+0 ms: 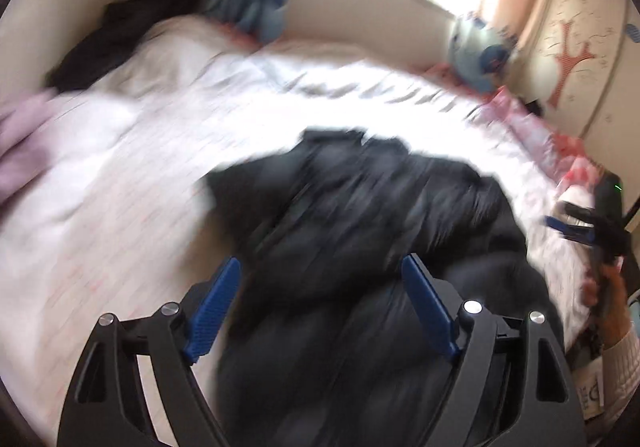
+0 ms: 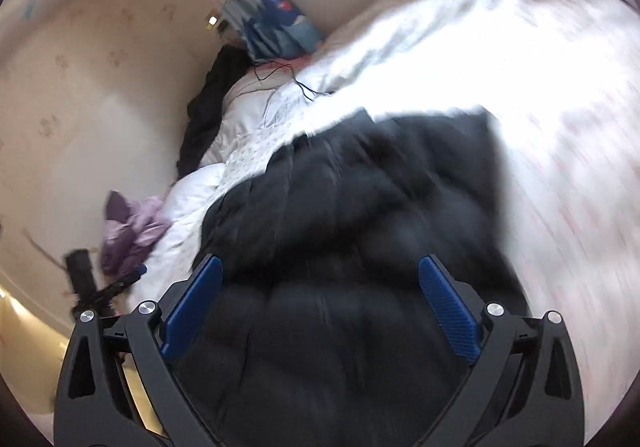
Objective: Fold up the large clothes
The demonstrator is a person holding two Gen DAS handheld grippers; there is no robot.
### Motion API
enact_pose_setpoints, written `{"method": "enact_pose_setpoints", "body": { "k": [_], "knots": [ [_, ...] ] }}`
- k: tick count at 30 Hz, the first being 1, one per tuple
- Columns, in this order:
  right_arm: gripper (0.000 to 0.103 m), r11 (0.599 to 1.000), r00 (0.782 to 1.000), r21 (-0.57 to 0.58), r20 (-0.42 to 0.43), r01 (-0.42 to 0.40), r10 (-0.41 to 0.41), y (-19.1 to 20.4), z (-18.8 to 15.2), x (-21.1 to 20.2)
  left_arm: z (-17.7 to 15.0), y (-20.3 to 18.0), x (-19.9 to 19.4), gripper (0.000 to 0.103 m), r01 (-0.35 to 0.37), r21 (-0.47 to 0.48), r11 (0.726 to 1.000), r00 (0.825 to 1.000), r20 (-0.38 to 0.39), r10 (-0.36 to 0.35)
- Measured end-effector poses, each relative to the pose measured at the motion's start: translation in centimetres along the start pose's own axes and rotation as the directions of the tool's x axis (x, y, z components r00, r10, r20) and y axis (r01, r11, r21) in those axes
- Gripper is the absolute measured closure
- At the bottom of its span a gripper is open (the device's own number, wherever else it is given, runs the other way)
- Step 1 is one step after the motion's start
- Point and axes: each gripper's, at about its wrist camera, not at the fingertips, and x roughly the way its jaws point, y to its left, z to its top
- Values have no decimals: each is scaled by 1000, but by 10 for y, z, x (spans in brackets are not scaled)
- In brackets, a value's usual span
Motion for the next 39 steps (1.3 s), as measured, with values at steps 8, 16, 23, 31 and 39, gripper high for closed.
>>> {"method": "enact_pose_setpoints", "body": {
  "k": [8,16,23,31,39],
  "knots": [
    [8,930,906,-60,-212,362,-367,-74,45,197,31,17,203,19,-89,-27,996,968,-236,80],
    [6,912,883,-137,-232,386,-408,-78,14,166,15,-10,186,6,-153,126,980,960,-215,178],
    [7,989,980,22,-141,144,-140,-77,-6,34,2,13,57,9,-37,36,999,988,-147,42],
    [7,969,963,249,-258,-7,73,-140,-199,-100,-153,91,-53,7,85,-213,973,951,-275,-143],
    [7,907,890,366,-313,-211,333,-135,-277,-122,-229,93,-72,7,345,-455,821,847,-227,-481]
  ]
}}
